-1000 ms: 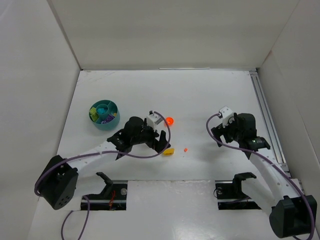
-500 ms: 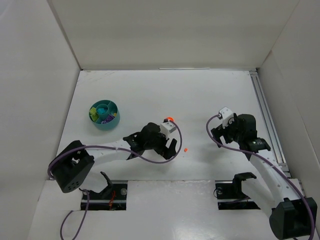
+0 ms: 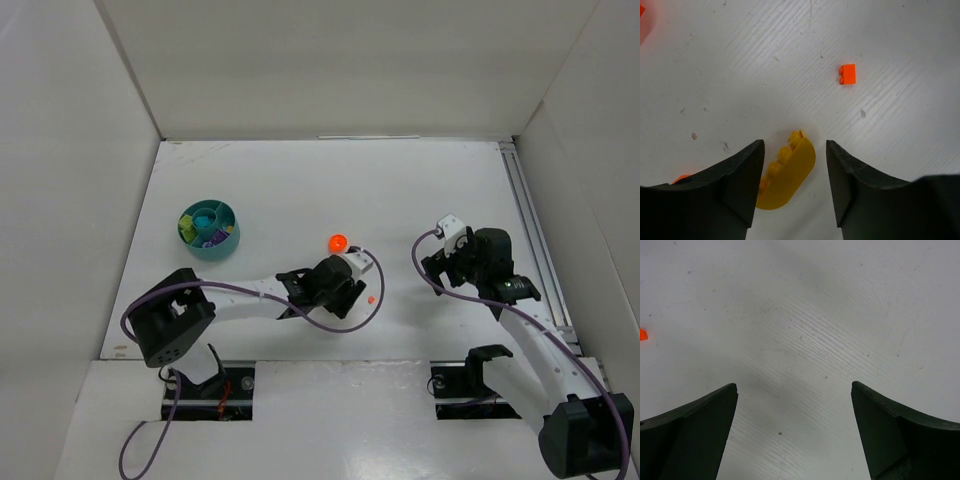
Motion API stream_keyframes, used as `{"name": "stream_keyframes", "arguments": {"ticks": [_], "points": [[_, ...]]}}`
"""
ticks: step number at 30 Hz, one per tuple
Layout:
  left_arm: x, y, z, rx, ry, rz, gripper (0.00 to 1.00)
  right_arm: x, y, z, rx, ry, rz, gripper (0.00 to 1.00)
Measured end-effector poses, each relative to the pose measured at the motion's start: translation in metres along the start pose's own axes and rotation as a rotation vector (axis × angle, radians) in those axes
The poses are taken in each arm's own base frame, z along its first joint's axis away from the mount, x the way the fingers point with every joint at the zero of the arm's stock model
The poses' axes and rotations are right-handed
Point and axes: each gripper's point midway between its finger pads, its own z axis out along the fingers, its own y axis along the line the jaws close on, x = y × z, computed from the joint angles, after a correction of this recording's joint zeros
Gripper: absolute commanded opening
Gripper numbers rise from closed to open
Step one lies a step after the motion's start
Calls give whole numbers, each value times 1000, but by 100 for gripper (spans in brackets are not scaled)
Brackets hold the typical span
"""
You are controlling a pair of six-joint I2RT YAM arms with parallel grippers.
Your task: Sort the legos into containers by color
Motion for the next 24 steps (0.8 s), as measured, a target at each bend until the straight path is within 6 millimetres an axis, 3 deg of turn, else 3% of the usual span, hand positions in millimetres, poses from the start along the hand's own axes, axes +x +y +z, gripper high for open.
{"name": "stream_keyframes", "arguments": {"ticks": [5,15,20,24], "points": [[3,2,8,-57,29,21,25,0,0,0,0,0,0,100],[4,15,6,-163,31,29,2,0,0,0,0,0,0,100],[-21,34,-14,-284,-69,-10,0,0,0,0,0,0,0,100],[-56,66,-41,-411,-186,-137,0,0,0,0,0,0,0,100]]}}
